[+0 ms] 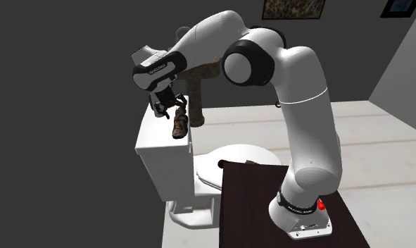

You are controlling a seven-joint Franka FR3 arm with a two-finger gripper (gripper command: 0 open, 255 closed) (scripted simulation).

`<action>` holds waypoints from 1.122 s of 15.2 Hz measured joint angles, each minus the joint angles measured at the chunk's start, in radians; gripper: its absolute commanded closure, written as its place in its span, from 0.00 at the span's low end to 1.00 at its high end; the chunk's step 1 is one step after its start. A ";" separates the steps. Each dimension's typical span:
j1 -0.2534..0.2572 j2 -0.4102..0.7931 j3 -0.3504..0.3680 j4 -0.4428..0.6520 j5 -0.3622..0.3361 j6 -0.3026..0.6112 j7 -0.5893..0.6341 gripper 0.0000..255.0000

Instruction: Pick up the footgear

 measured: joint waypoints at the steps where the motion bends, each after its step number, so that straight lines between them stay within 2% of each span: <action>1: -0.001 0.007 0.000 -0.003 0.001 0.010 0.003 0.00; 5: -0.004 0.030 0.000 -0.020 0.002 0.049 0.009 0.00; 6: -0.004 0.032 0.000 -0.022 0.002 0.053 0.009 1.00; 17: -0.004 0.029 0.000 -0.023 0.002 0.052 0.010 1.00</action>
